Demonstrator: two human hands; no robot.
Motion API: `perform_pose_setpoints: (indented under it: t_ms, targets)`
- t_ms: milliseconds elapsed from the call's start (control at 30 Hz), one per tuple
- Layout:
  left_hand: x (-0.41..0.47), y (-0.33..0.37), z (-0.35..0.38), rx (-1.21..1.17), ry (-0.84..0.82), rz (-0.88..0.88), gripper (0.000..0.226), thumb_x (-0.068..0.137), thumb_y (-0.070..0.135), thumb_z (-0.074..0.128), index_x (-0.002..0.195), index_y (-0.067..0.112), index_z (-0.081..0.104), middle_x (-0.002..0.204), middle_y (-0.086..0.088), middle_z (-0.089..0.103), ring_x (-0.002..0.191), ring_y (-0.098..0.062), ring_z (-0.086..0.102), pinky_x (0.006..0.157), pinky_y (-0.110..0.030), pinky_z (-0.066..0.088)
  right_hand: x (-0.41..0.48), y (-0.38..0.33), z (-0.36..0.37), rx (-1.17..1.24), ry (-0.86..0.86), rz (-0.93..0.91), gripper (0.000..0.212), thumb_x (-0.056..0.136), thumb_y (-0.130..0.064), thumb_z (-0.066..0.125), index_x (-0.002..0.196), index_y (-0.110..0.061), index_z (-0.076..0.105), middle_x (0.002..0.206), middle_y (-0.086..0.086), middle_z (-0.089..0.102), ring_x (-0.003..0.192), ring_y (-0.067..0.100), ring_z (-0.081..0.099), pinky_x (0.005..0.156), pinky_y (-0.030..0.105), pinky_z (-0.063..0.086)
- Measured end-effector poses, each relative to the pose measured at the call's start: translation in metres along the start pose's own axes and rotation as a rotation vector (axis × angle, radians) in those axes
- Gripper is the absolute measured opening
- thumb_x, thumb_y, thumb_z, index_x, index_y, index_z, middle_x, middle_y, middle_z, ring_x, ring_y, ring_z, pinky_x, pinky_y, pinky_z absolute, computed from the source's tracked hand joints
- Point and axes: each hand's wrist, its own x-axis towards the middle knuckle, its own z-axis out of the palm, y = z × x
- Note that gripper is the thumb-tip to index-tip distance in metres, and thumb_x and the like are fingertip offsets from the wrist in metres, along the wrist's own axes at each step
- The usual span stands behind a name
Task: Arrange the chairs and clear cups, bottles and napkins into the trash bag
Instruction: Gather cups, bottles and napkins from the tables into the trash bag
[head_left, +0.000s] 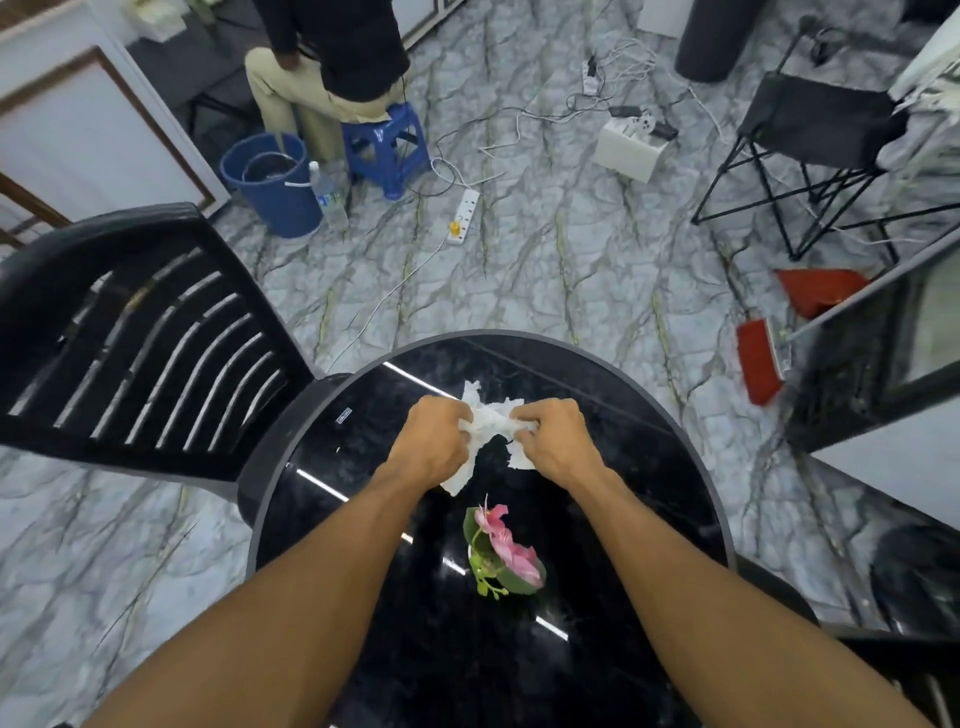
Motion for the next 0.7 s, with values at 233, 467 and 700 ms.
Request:
perform_pose_setpoints:
  t_ms: [233, 467, 700]
  targets:
    - [-0.020, 0.098, -0.030, -0.032, 0.050, 0.147, 0.027, 0.087, 0.017, 0.069, 0.113, 0.017, 0.071, 0.124, -0.007, 0.065, 0.118, -0.023, 0.058, 0.099, -0.036, 0.050, -0.051, -0.007, -0.083, 0.184, 0.214, -0.019, 0.012, 0.084, -0.006, 0.071, 0.092, -0.011, 0.077, 0.070, -0.013, 0.058, 0.054, 0.001, 0.051, 0.064, 0.023, 0.045]
    - [-0.110, 0.261, 0.022, -0.059, 0.020, 0.386, 0.026, 0.089, 0.011, 0.069, 0.116, 0.011, 0.070, 0.127, -0.010, 0.064, 0.109, -0.021, 0.063, 0.083, -0.020, 0.043, -0.187, 0.059, -0.192, 0.274, 0.516, 0.039, 0.023, 0.082, -0.008, 0.074, 0.104, -0.008, 0.076, 0.095, 0.001, 0.073, 0.083, 0.008, 0.063, 0.079, 0.018, 0.050]
    - [-0.252, 0.427, 0.142, -0.063, -0.052, 0.724, 0.014, 0.083, 0.005, 0.071, 0.096, 0.006, 0.076, 0.095, -0.010, 0.072, 0.089, -0.025, 0.066, 0.078, -0.030, 0.052, -0.405, 0.165, -0.301, 0.220, 0.766, 0.178, 0.015, 0.082, -0.005, 0.071, 0.095, -0.010, 0.077, 0.087, -0.005, 0.072, 0.076, 0.003, 0.063, 0.072, 0.018, 0.051]
